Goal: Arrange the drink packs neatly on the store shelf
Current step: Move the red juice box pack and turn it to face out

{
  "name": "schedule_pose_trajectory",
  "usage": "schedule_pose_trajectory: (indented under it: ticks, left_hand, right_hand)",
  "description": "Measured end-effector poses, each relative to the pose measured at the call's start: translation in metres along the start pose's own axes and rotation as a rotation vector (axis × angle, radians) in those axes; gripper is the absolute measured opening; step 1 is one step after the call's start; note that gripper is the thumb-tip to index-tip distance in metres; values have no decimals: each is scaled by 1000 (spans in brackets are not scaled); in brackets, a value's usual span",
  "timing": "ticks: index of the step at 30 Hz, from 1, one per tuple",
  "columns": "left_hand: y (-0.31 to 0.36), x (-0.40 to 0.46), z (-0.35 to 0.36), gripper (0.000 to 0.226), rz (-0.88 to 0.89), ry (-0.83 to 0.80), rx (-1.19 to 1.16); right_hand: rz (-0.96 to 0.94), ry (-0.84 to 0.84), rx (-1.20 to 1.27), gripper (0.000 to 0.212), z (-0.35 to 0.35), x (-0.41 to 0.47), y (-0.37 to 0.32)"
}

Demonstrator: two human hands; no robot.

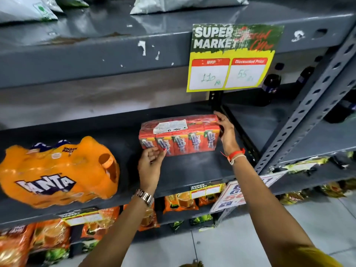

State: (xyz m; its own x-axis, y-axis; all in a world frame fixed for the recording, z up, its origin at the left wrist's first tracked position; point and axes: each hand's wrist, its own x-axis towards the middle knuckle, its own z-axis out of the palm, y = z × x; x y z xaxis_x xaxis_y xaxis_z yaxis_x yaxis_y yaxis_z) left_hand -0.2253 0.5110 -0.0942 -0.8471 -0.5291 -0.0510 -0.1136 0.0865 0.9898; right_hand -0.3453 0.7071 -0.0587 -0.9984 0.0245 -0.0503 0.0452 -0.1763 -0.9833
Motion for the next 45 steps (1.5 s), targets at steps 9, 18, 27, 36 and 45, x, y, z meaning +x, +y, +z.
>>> schedule_pose_trajectory:
  ticks: [9,18,27,36,45]
  left_hand:
    - [68,48,23,45,-84,-365,174]
    - [112,59,45,84,253,-566,905]
    - [29,9,-4,45,18,-93,-62]
    - [5,-10,-2,45,-141,-134,-301]
    - [-4,-33,-6,57,-95,-249,-255]
  right_hand:
    - [-89,381,-92,30,13,-118,37]
    - [-58,-115,-68,25,58,-156,37]
    - [6,232,-149,53,-2,-50,18]
    - [-63,319,-30,14,-12,-68,26]
    - [-139,479,-14,12,-23,-109,33]
